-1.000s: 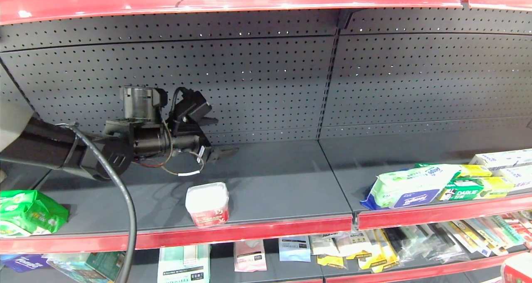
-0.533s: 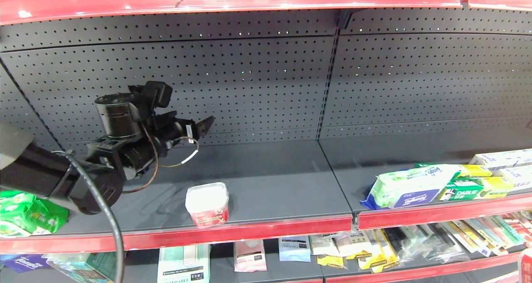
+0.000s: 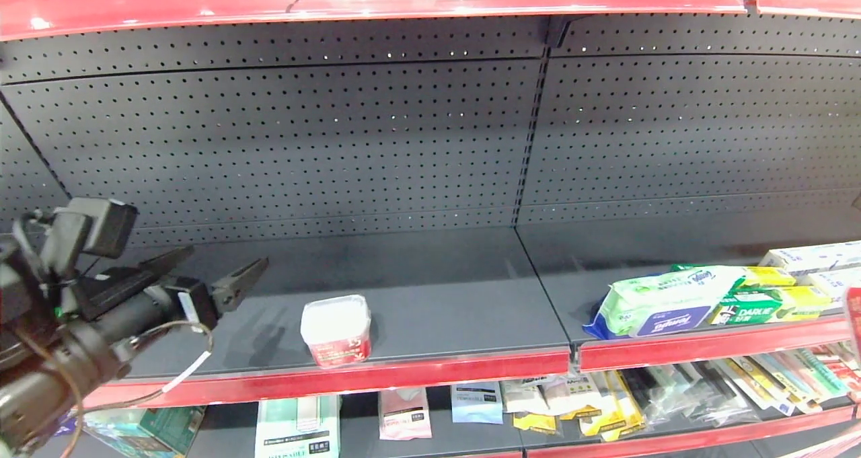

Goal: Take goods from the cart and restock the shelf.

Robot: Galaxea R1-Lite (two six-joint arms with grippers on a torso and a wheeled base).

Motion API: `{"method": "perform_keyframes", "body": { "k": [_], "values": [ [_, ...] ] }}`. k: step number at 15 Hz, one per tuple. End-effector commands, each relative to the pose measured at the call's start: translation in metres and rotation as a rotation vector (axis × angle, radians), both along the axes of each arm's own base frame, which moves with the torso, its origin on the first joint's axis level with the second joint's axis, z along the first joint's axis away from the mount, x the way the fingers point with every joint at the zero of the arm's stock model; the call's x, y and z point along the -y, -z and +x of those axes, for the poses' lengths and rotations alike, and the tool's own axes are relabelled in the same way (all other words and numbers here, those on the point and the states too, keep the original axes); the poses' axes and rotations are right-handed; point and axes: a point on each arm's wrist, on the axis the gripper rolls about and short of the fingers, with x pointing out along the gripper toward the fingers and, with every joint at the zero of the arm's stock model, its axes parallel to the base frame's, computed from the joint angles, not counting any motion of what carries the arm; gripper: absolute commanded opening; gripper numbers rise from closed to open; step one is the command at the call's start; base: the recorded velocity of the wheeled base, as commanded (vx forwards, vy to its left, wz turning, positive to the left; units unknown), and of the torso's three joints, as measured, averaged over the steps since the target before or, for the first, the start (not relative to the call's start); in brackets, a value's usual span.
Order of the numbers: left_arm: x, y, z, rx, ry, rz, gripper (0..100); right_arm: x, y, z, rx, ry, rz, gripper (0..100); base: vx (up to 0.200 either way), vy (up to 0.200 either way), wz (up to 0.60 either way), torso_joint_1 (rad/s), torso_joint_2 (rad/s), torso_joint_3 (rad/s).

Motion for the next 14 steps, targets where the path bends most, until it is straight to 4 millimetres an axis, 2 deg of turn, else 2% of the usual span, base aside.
{"method": "perform_keyframes", "body": {
  "k": [1, 3, 4, 6, 9, 14],
  "values": [
    [-0.021, -0.014, -0.069, 0.049, -0.032, -0.013, 100, -0.002, 0.006, 0.031, -0.144, -0.037, -0.006, 0, 0.000, 0.000, 0.00, 0.000, 0.00, 0.000],
    [-0.028, -0.018, -0.100, 0.024, -0.036, -0.006, 100, -0.003, 0.010, 0.039, -0.185, -0.059, -0.020, 0, 0.000, 0.000, 0.00, 0.000, 0.00, 0.000],
    [-0.034, -0.023, -0.131, -0.019, -0.034, 0.005, 100, -0.006, 0.008, 0.042, -0.190, -0.105, -0.021, 0, 0.000, 0.000, 0.00, 0.000, 0.00, 0.000],
    [-0.040, -0.028, -0.160, -0.064, -0.033, 0.014, 100, -0.008, 0.006, 0.045, -0.190, -0.170, -0.012, 0, 0.000, 0.000, 0.00, 0.000, 0.00, 0.000],
    [-0.042, -0.030, -0.168, -0.040, -0.050, 0.018, 100, -0.009, 0.005, 0.051, -0.204, -0.202, -0.049, 0, 0.000, 0.000, 0.00, 0.000, 0.00, 0.000],
    [-0.044, -0.028, -0.180, -0.006, -0.038, 0.063, 100, -0.012, -0.010, 0.064, -0.182, -0.221, -0.049, 0, 0.000, 0.000, 0.60, 0.003, 0.00, -0.001]
  ]
}}
